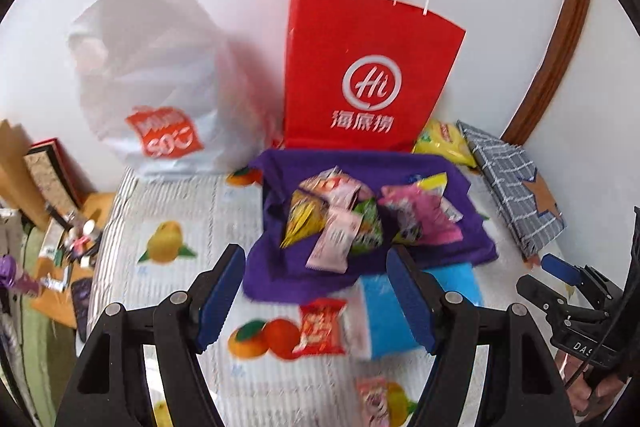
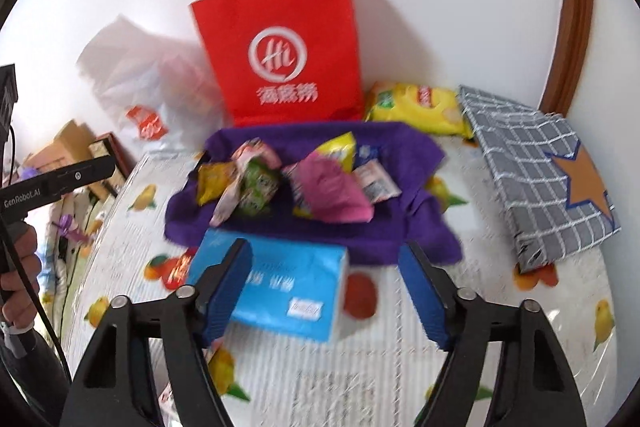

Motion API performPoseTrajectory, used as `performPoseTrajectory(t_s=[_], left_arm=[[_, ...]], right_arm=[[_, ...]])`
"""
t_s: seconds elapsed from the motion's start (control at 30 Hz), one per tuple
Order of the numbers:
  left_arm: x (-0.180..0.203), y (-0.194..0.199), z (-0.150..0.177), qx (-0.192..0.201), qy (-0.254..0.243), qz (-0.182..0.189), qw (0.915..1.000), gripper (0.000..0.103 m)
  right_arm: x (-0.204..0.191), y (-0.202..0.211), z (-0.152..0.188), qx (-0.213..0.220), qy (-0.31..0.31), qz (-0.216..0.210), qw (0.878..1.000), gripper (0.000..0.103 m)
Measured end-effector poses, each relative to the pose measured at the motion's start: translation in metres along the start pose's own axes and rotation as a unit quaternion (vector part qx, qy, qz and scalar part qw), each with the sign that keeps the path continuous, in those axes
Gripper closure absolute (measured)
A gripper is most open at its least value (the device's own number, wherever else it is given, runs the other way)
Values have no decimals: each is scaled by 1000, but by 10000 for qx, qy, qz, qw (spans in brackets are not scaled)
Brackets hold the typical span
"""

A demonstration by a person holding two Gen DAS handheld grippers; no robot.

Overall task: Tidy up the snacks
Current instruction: 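Move both tools back to the snacks beside the blue tissue pack, then grasp the bear-print snack stick with the right tool while the left tool grasps the red packet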

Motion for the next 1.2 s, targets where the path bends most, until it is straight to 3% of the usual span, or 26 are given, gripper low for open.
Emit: performPoseTrajectory(t_s=[0.3,0.73,0.97,1.2], left_arm=[[-2,18,52,-122,46,-47,9999,31],[-30,26,97,-205,242,-103,9994,32],[-50,31,114,-189,384,-60,9991,31],[-60,20,127,-327,539,-26,9980,32]], right_arm=[[-27,1,39,-152,83,-125,9998,36],[-74,-15,87,-519,225,-228,9981,47],[-97,-40,115,-912,186,-229,9954,48],[-113,-69,145,-1394,404,-180,9892,58]])
Point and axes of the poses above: each gripper's, at about its wrist camera, not at the fingertips, and y roughly against the way its jaws point, x to its right, z to its underside, the point moved 5 cm from there along -y, roughly the way its jaws point, and after that the axes turned 7 degrees about -y, right-handed, at the moved point
